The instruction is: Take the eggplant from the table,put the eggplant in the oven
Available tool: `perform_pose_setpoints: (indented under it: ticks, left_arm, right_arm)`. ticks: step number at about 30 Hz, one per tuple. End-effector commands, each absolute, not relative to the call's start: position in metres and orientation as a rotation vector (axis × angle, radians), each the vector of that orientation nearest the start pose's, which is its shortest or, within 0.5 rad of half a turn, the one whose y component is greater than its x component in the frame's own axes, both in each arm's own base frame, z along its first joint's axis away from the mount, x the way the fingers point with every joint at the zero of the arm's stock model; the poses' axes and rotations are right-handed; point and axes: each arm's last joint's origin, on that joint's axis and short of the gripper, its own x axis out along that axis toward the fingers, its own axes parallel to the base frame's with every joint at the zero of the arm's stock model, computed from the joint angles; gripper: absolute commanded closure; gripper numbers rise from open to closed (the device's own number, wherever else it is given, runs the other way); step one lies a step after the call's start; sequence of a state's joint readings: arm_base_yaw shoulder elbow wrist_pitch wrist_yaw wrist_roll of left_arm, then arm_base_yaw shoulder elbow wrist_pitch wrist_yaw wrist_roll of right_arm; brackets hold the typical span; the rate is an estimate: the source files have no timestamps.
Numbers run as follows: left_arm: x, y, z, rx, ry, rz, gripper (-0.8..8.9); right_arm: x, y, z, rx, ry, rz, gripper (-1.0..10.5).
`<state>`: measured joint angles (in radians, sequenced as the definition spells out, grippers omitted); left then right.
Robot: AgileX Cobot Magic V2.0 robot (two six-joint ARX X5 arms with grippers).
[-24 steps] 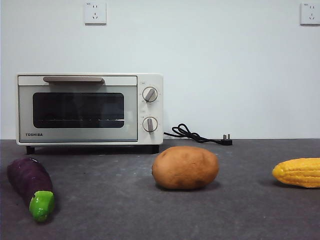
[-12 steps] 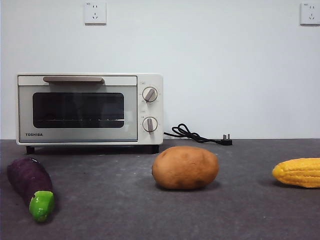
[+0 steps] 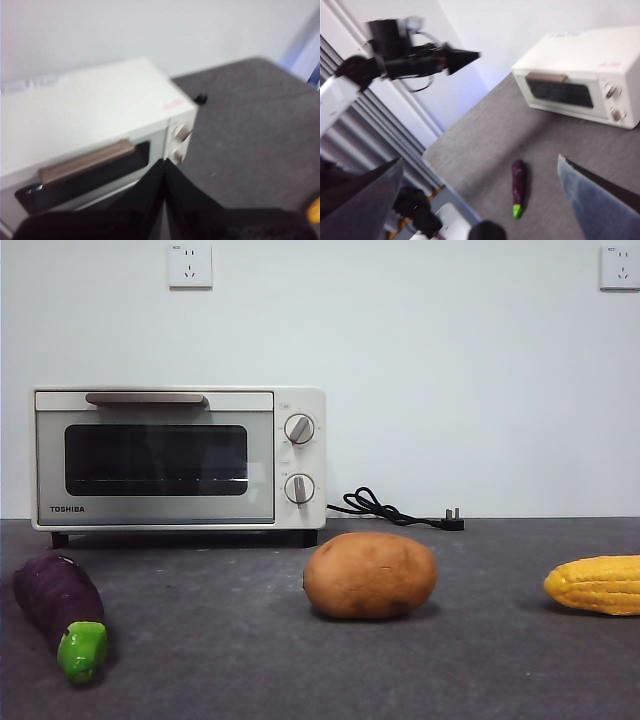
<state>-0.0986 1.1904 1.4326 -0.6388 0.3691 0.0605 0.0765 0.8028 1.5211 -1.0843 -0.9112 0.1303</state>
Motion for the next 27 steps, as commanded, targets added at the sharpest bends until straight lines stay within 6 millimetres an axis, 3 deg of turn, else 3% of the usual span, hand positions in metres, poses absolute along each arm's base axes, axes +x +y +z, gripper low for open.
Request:
perform_pose_setpoints:
  ticks: [1, 7, 13, 27]
  left_arm:
    - [0.263, -0.028, 0.410, 0.016, 0.435, -0.445, 8.19]
    - [0.317, -0.006, 0.374, -0.046, 0.492, -0.433, 8.19]
    - [0.350, 0.016, 0.342, -0.121, 0.535, -0.398, 8.19]
    - [0.382, 0.020, 0.313, -0.137, 0.528, -0.410, 8.19]
  right_arm:
    - [0.058, 0.028, 0.468, 0.282, 0.432, 0.968, 3.4]
    - [0.057, 0.029, 0.468, 0.281, 0.442, 0.984, 3.4]
    - [0.060, 0.030, 0.467, 0.278, 0.448, 0.992, 3.4]
    - [0.083, 0.034, 0.463, 0.299, 0.514, 0.988, 3.4]
